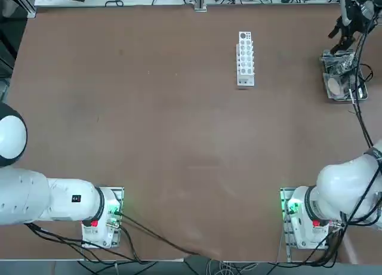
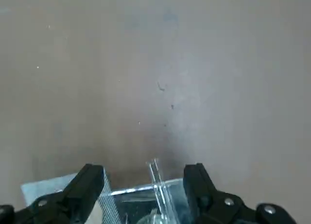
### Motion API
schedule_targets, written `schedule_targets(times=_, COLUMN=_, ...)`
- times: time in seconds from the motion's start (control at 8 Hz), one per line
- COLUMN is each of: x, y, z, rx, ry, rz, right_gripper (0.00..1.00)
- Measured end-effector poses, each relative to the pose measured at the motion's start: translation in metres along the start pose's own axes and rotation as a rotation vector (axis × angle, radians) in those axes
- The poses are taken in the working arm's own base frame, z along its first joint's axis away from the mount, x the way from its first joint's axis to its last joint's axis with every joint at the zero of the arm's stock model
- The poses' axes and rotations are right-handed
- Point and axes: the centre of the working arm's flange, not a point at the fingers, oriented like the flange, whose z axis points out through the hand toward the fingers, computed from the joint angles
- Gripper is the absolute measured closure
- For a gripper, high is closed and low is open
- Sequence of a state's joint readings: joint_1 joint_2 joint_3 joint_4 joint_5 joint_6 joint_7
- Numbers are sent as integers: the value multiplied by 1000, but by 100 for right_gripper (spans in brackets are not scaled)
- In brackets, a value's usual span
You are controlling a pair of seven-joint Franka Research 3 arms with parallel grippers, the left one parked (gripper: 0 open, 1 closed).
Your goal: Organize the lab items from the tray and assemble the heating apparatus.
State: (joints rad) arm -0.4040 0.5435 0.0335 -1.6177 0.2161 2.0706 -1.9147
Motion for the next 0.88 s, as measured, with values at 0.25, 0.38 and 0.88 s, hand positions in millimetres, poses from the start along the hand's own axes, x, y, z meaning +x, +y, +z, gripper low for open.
schedule_targets(times=0.25, x=-6, y=3, z=21, rx=1, ry=2, rz=-46, right_gripper=2)
schedule_targets(times=0.38, x=-8, y=3, z=29, rx=3, ry=2, rz=-59, right_gripper=4)
schedule_targets(times=0.88, x=-23, y=2, z=59, rx=-18, ry=-14, rz=-103, right_gripper=10)
